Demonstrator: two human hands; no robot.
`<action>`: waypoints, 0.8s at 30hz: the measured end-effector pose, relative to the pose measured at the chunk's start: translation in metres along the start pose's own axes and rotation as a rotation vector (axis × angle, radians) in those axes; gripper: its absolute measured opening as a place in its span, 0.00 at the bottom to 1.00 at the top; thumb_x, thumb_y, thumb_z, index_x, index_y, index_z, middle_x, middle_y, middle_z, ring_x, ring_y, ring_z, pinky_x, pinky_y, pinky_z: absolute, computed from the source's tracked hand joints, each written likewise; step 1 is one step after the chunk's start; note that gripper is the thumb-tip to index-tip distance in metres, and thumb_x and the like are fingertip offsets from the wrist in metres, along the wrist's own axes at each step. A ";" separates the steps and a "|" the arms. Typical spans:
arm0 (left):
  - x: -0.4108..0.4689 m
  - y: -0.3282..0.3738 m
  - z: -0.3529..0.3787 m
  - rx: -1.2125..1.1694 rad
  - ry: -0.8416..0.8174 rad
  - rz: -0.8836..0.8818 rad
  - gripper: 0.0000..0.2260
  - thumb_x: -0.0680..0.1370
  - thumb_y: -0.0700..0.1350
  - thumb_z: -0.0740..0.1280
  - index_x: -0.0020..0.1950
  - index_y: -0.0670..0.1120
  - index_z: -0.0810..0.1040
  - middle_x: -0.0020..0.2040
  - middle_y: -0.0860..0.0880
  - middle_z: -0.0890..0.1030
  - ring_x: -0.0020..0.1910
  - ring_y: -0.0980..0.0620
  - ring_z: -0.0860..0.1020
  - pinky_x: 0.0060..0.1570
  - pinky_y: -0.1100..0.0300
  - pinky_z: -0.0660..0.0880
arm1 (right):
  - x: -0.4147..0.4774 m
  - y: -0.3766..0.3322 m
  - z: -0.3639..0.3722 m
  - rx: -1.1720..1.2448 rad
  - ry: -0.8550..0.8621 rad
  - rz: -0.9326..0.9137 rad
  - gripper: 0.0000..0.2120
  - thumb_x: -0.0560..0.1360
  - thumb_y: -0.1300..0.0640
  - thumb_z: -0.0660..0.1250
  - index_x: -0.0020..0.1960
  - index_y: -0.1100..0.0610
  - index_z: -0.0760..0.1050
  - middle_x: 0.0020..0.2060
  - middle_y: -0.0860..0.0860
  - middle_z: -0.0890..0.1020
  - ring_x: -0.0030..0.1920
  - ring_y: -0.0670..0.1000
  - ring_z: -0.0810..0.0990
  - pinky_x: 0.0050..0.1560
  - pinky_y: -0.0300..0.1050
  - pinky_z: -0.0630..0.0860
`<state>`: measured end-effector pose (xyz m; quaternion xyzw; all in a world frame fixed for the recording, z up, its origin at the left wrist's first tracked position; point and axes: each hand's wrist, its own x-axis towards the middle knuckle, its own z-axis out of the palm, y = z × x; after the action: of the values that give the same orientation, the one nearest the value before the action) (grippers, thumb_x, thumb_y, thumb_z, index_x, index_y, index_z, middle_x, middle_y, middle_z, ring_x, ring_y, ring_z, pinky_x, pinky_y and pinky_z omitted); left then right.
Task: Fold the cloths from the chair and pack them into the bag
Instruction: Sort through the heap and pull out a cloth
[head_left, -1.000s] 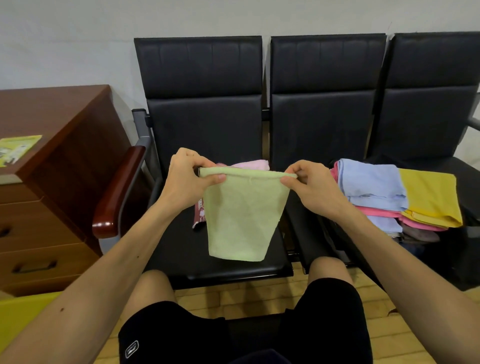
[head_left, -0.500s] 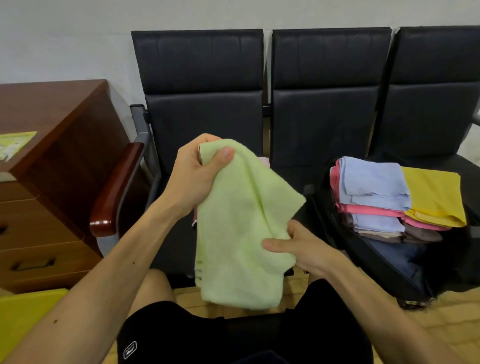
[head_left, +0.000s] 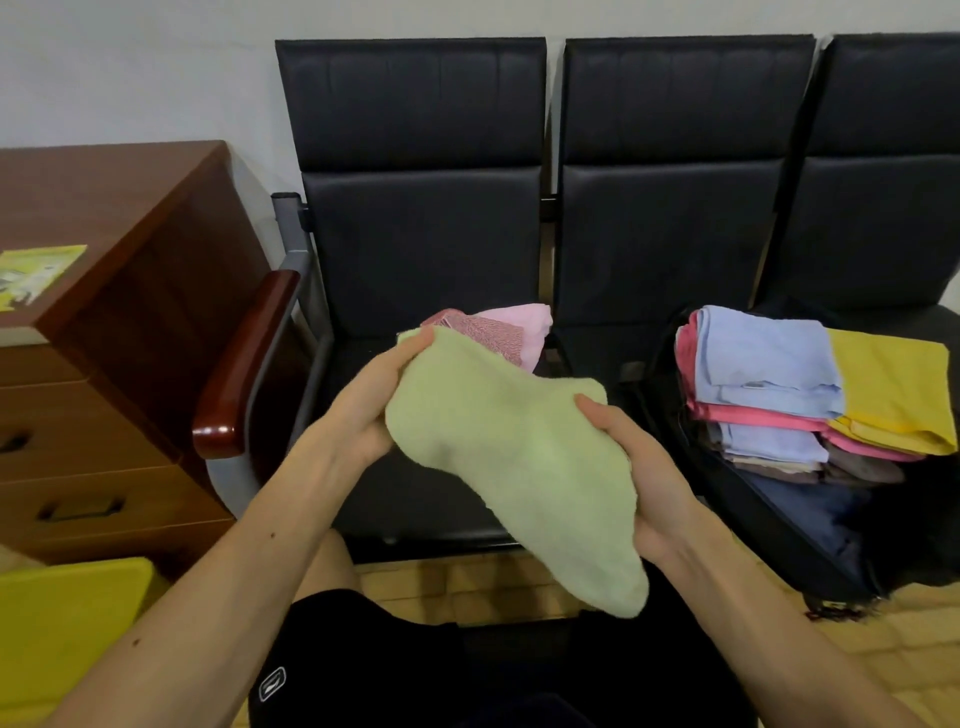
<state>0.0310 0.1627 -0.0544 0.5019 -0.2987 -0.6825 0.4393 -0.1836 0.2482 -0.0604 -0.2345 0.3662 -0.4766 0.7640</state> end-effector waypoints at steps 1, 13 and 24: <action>-0.001 -0.004 -0.001 -0.057 -0.064 -0.018 0.18 0.80 0.56 0.66 0.60 0.43 0.82 0.56 0.44 0.85 0.55 0.47 0.84 0.58 0.51 0.77 | 0.001 -0.002 -0.001 -0.003 0.007 -0.002 0.16 0.70 0.49 0.65 0.41 0.57 0.87 0.43 0.56 0.87 0.40 0.54 0.87 0.35 0.43 0.82; -0.007 -0.074 -0.007 -0.311 -0.491 -0.216 0.44 0.59 0.67 0.78 0.70 0.47 0.77 0.70 0.43 0.76 0.71 0.42 0.72 0.73 0.45 0.64 | 0.016 -0.020 -0.017 0.075 0.102 -0.074 0.22 0.73 0.43 0.66 0.56 0.58 0.85 0.58 0.56 0.84 0.60 0.56 0.82 0.64 0.53 0.73; 0.002 -0.055 -0.010 0.217 -0.184 0.031 0.17 0.74 0.46 0.72 0.59 0.39 0.82 0.54 0.41 0.85 0.53 0.45 0.84 0.46 0.56 0.82 | 0.026 -0.013 -0.048 -0.561 0.237 -0.149 0.24 0.69 0.62 0.75 0.64 0.58 0.73 0.54 0.55 0.85 0.53 0.54 0.85 0.52 0.50 0.82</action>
<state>0.0236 0.1847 -0.1050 0.4771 -0.4173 -0.6825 0.3638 -0.2210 0.2185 -0.0899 -0.4050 0.5519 -0.4357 0.5845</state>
